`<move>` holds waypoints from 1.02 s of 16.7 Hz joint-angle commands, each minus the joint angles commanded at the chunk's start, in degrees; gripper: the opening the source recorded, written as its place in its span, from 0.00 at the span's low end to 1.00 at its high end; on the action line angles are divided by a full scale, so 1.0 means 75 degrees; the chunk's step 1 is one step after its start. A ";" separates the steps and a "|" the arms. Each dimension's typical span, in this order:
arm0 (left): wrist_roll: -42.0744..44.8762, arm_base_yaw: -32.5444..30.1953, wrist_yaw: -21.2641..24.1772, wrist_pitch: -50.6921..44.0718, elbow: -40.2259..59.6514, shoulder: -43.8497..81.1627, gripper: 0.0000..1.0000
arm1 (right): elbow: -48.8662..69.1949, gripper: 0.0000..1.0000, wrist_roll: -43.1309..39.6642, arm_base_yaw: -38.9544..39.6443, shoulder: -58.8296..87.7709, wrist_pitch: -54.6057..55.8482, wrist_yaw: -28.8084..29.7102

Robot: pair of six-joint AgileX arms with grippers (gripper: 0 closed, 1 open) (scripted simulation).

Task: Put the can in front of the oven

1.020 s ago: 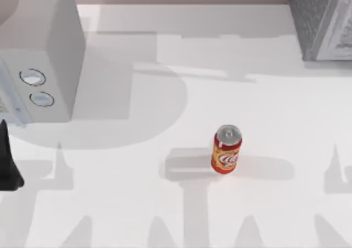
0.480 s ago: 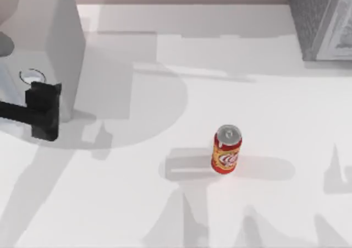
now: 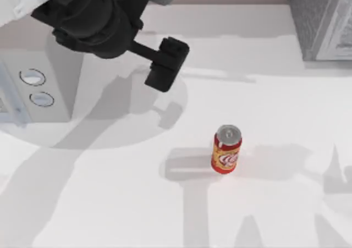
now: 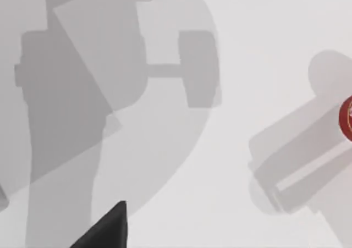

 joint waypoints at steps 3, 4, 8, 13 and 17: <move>-0.0072 -0.0734 0.0003 -0.1326 0.2114 0.2137 1.00 | 0.0000 1.00 0.0000 0.0000 0.0000 0.0000 0.0000; -0.0096 -0.0953 0.0004 -0.1728 0.2757 0.2778 1.00 | 0.0000 1.00 0.0000 0.0000 0.0000 0.0000 0.0000; -0.0189 -0.1662 0.0007 -0.3052 0.4877 0.4862 1.00 | 0.0000 1.00 0.0000 0.0000 0.0000 0.0000 0.0000; -0.0250 -0.2068 0.0008 -0.3820 0.6122 0.6053 1.00 | 0.0000 1.00 0.0000 0.0000 0.0000 0.0000 0.0000; -0.0251 -0.2074 0.0008 -0.3830 0.6138 0.6068 1.00 | 0.0000 1.00 0.0000 0.0000 0.0000 0.0000 0.0000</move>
